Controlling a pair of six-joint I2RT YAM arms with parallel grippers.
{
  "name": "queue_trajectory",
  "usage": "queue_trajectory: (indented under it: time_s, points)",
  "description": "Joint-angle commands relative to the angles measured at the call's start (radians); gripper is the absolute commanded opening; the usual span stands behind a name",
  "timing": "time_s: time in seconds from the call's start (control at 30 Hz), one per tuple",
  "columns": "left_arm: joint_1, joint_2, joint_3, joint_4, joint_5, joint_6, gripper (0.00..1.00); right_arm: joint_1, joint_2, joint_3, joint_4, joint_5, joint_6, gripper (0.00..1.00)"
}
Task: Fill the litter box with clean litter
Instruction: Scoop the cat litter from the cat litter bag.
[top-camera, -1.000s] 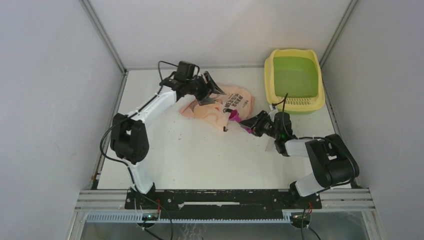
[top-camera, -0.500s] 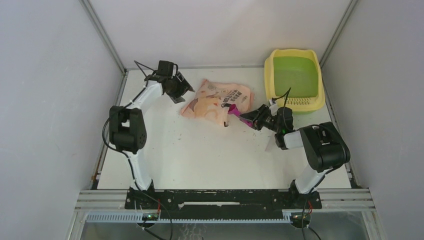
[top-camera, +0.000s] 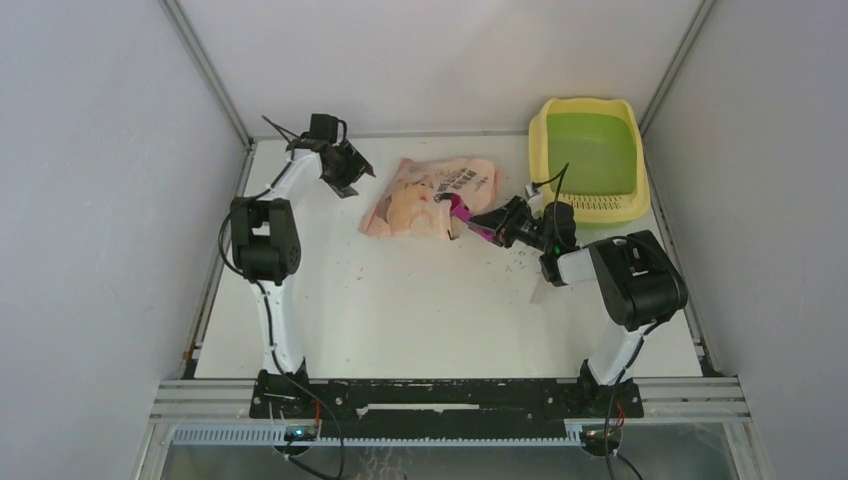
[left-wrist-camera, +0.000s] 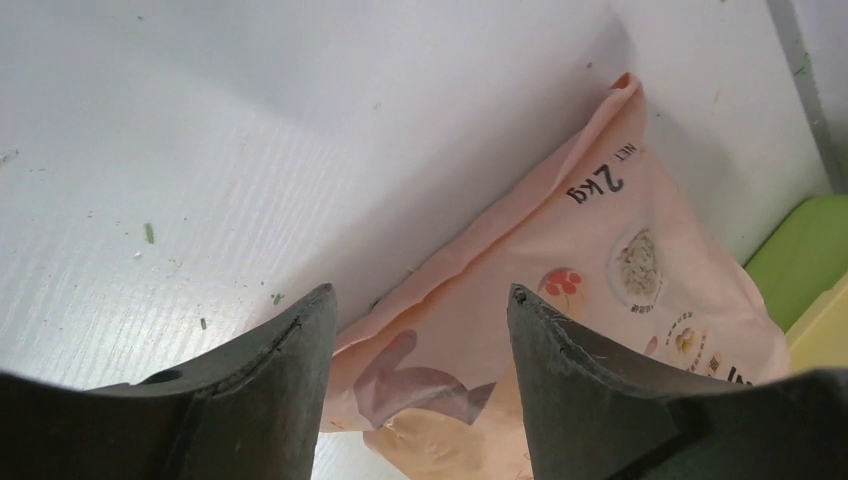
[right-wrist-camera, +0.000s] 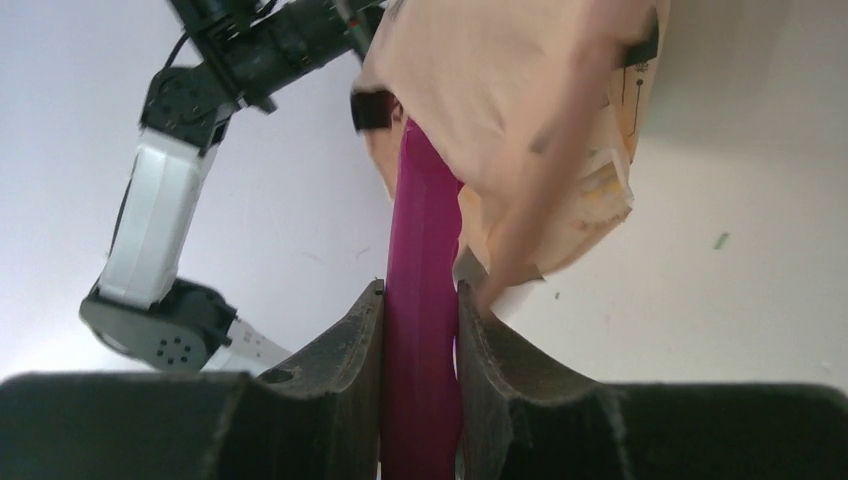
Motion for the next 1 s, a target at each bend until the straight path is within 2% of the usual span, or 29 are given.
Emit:
queue_trajectory:
  time_s: [0.0,0.1,0.17,0.3,0.47,0.57,0.73,0.97]
  points:
    - [-0.011,0.021,0.051,-0.026,-0.011,0.033,0.67,0.006,-0.017,0.092,-0.252,0.026,-0.120,0.00]
    - [-0.030,0.037,0.055,-0.024,-0.012,0.042,0.67,0.018,-0.044,0.127,-0.462,0.043,-0.198,0.00]
    - [-0.043,0.052,0.059,-0.028,-0.013,0.048,0.67,0.029,-0.051,0.151,-0.544,0.044,-0.235,0.00]
    - [-0.085,0.076,0.068,-0.040,-0.028,0.068,0.66,0.044,-0.023,0.167,-0.541,-0.025,-0.232,0.00]
    - [-0.133,0.084,0.063,-0.079,-0.059,0.100,0.66,0.066,0.005,0.143,-0.373,-0.125,-0.178,0.00]
    - [-0.149,0.036,-0.024,-0.051,-0.070,0.103,0.66,0.080,0.016,0.134,-0.262,-0.172,-0.134,0.00]
    - [-0.163,-0.069,-0.238,0.035,-0.061,0.102,0.66,0.092,0.012,0.117,-0.279,-0.200,-0.161,0.00]
    - [-0.209,-0.234,-0.534,0.181,-0.034,0.081,0.66,0.098,-0.083,-0.022,-0.210,-0.232,-0.165,0.00]
